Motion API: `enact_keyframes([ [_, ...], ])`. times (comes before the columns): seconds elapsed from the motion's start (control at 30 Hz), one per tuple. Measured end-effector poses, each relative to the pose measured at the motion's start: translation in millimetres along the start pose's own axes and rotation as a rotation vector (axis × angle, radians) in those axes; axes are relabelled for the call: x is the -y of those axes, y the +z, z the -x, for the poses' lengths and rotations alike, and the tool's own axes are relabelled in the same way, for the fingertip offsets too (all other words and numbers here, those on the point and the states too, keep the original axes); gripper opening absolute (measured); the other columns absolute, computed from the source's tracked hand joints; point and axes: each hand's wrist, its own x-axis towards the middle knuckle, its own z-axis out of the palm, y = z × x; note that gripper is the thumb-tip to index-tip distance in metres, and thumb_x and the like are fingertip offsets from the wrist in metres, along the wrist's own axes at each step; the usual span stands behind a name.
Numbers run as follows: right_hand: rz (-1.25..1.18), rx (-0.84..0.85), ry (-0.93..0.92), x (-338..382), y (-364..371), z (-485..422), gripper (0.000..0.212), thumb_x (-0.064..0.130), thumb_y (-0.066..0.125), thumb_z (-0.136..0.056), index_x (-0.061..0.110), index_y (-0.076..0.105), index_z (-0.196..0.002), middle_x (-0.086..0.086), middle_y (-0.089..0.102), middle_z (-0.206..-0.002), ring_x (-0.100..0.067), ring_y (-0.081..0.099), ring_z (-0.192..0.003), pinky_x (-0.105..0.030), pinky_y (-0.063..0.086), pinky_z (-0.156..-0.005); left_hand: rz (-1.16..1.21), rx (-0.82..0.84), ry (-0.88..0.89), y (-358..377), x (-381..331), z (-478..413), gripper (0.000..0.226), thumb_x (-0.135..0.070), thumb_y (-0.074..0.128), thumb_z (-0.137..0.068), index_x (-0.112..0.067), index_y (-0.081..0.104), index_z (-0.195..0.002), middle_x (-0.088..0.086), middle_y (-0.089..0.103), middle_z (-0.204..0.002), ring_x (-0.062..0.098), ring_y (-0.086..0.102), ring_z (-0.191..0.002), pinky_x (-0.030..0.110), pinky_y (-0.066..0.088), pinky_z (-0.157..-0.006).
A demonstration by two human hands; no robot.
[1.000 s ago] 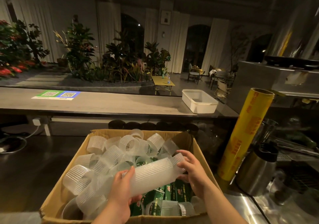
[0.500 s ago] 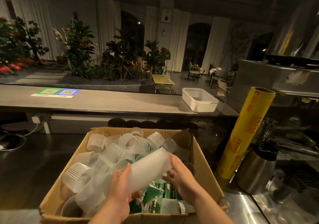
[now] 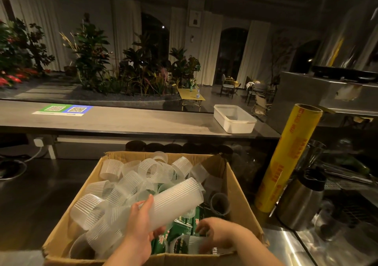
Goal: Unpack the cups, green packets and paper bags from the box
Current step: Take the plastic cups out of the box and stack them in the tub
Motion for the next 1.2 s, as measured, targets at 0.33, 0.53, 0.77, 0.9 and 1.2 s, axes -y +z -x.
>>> enact_keyframes([
  [0.33,-0.762,-0.365,-0.154,-14.3,-12.1,4.4,0.058,0.009,0.076,-0.086,0.037,0.050,-0.129,-0.005,0.052,-0.134,-0.022,0.061,-0.113,-0.030,0.059,-0.082,0.021,0.018,-0.008,-0.8,-5.8,4.6,0.025,-0.037,0.058,-0.102,-0.015,0.050,-0.110,0.019,0.048,-0.119,0.038,0.056,-0.097,0.039,0.050,-0.060],
  [0.53,-1.361,-0.589,-0.329,0.9,-27.0,17.6,0.056,0.007,0.077,-0.084,0.011,0.044,-0.129,-0.019,0.062,-0.125,-0.034,0.071,-0.107,-0.044,0.060,-0.091,0.018,0.022,-0.026,-0.8,-5.3,3.0,0.027,-0.039,0.058,-0.101,-0.016,0.050,-0.112,0.019,0.048,-0.122,0.039,0.058,-0.099,0.037,0.051,-0.057],
  [0.77,-1.294,-0.553,-0.345,37.6,-23.4,15.9,0.032,0.021,0.073,-0.089,0.013,0.062,-0.118,-0.010,0.068,-0.125,-0.028,0.066,-0.113,-0.047,0.057,-0.095,0.057,0.042,-0.022,-2.2,-4.2,4.9,0.026,-0.039,0.056,-0.102,-0.015,0.051,-0.111,0.020,0.050,-0.120,0.037,0.058,-0.094,0.035,0.047,-0.056],
  [0.9,-1.242,-0.471,-0.319,40.1,-12.9,14.8,0.043,0.040,0.068,-0.091,0.028,0.062,-0.132,-0.001,0.068,-0.129,-0.027,0.062,-0.120,-0.049,0.052,-0.101,0.056,0.042,-0.018,-2.0,-4.7,4.5,0.026,-0.040,0.056,-0.102,-0.016,0.051,-0.110,0.019,0.050,-0.121,0.037,0.058,-0.095,0.034,0.048,-0.054],
  [1.2,-1.092,-0.496,-0.184,35.7,-4.7,7.5,0.030,0.046,0.037,-0.109,0.033,0.052,-0.131,0.006,0.060,-0.125,-0.015,0.060,-0.111,-0.032,0.051,-0.084,0.065,0.023,-0.027,-2.1,-3.3,-0.6,0.028,-0.042,0.055,-0.102,-0.016,0.052,-0.112,0.021,0.051,-0.123,0.038,0.058,-0.098,0.036,0.048,-0.057],
])
